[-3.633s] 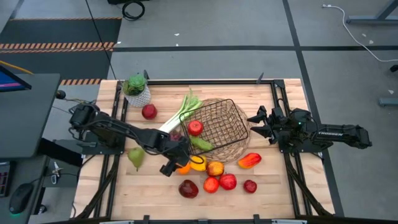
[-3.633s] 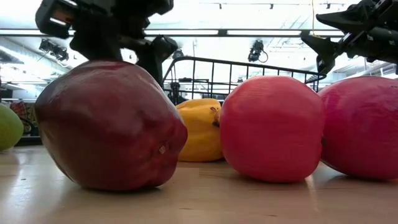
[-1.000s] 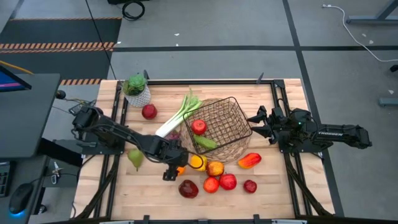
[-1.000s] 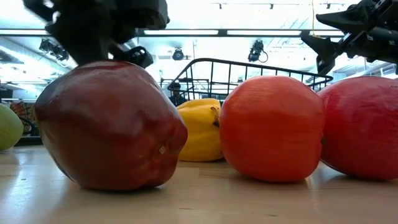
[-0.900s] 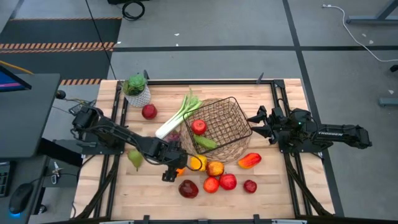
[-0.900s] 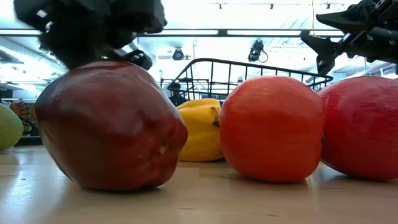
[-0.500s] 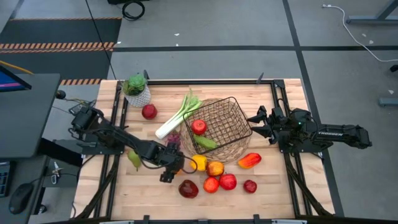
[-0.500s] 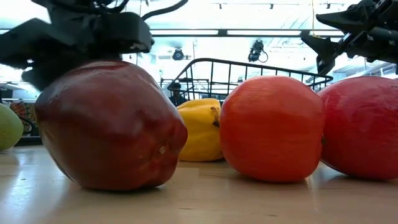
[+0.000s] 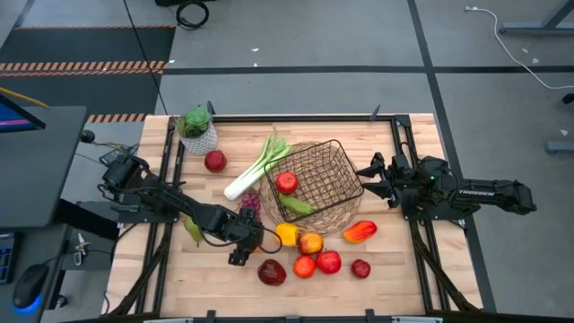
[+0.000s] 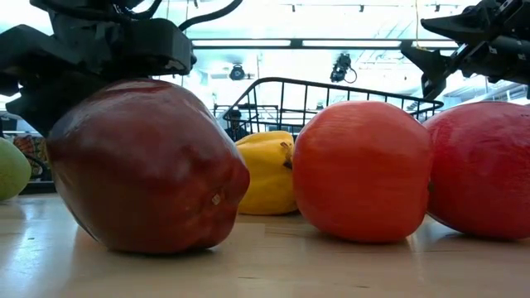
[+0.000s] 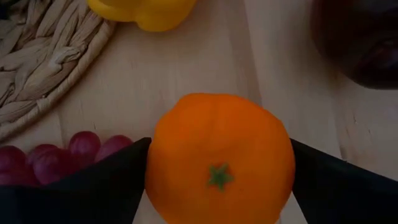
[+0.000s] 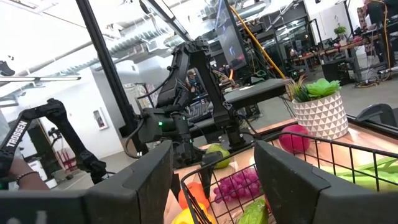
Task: Build produce basket
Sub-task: Put the orange into the black wire basket
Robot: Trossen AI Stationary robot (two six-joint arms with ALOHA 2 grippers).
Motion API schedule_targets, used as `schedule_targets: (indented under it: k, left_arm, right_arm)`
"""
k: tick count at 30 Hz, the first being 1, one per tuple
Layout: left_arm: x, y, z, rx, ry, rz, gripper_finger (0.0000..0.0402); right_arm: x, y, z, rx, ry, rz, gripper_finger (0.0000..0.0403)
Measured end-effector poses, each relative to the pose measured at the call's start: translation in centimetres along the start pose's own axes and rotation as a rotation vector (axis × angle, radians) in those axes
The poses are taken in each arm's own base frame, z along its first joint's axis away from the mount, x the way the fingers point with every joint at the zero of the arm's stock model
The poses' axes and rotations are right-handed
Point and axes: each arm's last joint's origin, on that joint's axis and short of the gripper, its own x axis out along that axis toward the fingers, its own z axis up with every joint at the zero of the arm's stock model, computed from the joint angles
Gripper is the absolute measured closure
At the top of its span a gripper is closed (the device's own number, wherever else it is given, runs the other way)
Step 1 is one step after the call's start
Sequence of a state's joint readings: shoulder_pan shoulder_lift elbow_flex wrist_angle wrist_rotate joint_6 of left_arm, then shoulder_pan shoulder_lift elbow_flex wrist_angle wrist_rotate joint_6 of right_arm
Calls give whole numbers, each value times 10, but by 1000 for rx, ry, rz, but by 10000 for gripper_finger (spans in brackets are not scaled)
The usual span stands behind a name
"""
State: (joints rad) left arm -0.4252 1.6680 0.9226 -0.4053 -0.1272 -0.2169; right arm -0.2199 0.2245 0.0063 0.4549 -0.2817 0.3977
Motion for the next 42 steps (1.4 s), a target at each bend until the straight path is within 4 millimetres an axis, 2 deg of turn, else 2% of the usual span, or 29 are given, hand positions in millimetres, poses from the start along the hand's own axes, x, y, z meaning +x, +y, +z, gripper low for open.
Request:
schedule_targets:
  k: [10,21,29,36,42]
  left_arm:
    - [-10,2,5,39,74,62,64]
    - [-48,9,26,163,186,311,65]
    - [-81,13,44,222,191,448,65]
    - [-127,19,52,202,159,548,65]
    - [-187,27,56,106,-64,543,65]
  right_arm:
    - [0,0,0,0,0,0,172]
    - [0,0,0,0,0,0,172]
    - [0,0,0,0,0,0,172]
    - [0,0,0,0,0,-1,172]
    - [0,0,0,-1,-2,1,172]
